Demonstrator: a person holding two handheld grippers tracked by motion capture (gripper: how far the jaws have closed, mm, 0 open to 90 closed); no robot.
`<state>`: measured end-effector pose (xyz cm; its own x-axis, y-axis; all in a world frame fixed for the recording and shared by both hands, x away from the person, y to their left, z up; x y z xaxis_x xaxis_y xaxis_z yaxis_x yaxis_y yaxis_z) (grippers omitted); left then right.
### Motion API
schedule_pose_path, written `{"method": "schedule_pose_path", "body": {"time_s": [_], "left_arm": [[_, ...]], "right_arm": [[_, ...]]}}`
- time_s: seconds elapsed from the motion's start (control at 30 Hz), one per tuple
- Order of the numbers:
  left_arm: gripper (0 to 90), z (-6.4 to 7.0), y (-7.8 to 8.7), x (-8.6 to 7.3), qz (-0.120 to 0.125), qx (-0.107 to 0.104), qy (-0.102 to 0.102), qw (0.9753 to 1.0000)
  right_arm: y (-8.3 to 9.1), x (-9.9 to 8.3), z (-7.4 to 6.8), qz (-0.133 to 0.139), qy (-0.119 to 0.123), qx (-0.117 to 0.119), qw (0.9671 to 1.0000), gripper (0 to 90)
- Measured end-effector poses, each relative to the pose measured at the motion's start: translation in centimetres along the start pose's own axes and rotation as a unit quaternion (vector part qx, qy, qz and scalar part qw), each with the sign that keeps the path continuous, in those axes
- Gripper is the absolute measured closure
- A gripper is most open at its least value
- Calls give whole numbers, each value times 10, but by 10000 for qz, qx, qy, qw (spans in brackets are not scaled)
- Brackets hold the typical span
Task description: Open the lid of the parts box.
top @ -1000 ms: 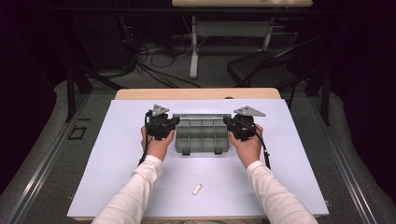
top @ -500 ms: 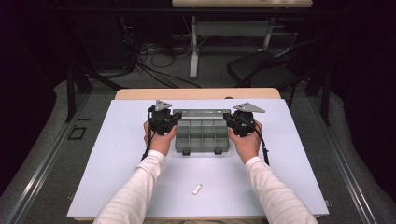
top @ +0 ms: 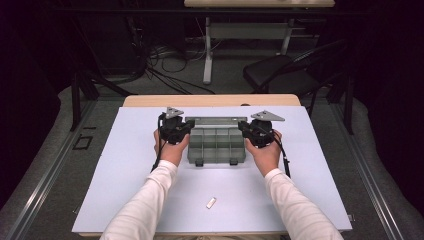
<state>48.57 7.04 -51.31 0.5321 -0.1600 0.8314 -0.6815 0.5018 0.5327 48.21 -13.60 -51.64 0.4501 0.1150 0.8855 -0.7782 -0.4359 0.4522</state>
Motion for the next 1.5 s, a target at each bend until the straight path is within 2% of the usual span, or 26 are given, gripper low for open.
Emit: {"method": "schedule_pose_path", "body": {"time_s": [0.2,0.27,0.3,0.33,0.4,0.53,0.67,0.73,0.93,0.97,1.03,1.1,1.2,1.33,1.5], "left_arm": [[900,0,0,-1,-43,-23,0,10000],[900,0,-1,0,19,-11,18,10000],[900,0,-1,0,6,3,18,10000],[900,0,0,0,-20,-10,3,10000],[900,-1,-1,0,-19,-6,2,10000],[900,-1,-1,2,8,34,7,10000],[900,-2,-1,4,2,34,9,10000],[900,-3,-1,4,-51,45,-7,10000],[900,-4,-5,11,-19,92,-11,10000],[900,-4,-5,11,-33,85,4,10000],[900,-4,-6,14,-10,102,-4,9999],[900,-5,-6,15,-10,113,-7,9999],[900,-5,-7,15,-52,123,-6,9999],[900,-5,-8,16,-19,135,-10,9999],[900,-6,-9,16,-21,144,1,9999]], "right_arm": [[6,-7,3,-43,192,114,9997,639],[7,-12,5,-162,234,252,9993,584],[8,-15,5,-195,174,304,9992,572],[8,-18,10,-280,207,232,9991,534],[7,-18,16,-214,155,149,9995,510],[5,-18,24,-154,102,26,9998,511],[-4,-21,28,-118,195,-43,9997,533],[-13,-22,29,-72,202,-65,9997,577],[-28,-26,32,-46,193,-153,9997,632],[-32,-27,34,2,185,-282,9994,662],[-34,-26,36,52,182,-340,9992,666],[-38,-26,40,116,62,-402,9991,668],[-44,-29,42,116,-93,-343,9993,689],[-48,-32,44,104,10,-414,9991,749],[-50,-31,42,133,206,-478,9986,763]]}}
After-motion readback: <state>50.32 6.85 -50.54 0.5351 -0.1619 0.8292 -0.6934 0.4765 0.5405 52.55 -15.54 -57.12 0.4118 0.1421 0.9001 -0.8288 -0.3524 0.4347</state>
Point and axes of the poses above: each handheld gripper's, and its own axes: y roughly backward along the jaws, x roughly out of its top, z roughly to its right, the point moved 8 cm from there along -y, roughly forward along the jaws, and after that the axes turned 2 degrees about -z, right-handed, at the moved point
